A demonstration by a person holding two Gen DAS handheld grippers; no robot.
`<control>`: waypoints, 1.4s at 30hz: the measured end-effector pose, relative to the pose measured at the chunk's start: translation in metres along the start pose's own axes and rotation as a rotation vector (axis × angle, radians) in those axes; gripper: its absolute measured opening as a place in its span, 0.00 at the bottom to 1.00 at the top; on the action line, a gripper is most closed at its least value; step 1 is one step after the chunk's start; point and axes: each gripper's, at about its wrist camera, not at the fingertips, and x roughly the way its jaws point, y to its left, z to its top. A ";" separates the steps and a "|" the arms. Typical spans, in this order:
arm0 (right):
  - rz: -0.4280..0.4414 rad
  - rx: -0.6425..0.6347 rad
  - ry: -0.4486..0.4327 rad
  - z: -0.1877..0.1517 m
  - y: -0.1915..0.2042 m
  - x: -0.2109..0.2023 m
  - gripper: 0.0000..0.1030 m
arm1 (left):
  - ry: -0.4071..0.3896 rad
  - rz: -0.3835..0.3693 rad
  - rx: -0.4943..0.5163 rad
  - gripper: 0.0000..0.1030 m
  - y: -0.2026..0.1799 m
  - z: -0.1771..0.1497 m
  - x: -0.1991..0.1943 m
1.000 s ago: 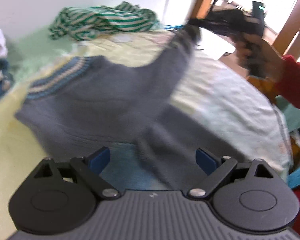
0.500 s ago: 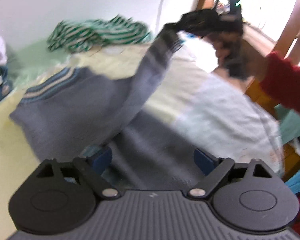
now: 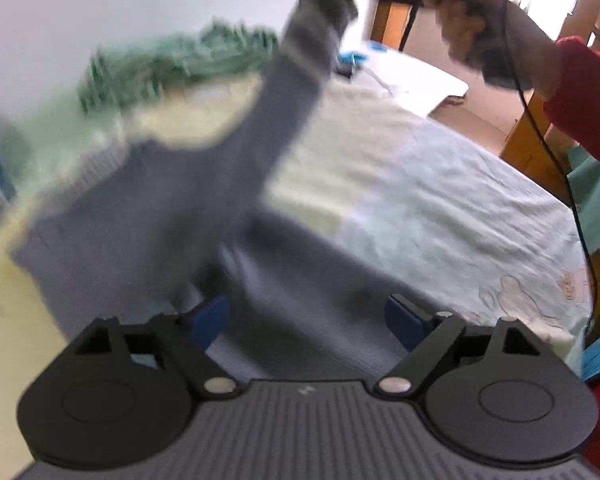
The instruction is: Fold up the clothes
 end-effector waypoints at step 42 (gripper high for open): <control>0.505 0.065 0.177 -0.107 0.165 -0.103 0.08 | 0.042 0.083 0.011 0.30 0.166 0.020 0.045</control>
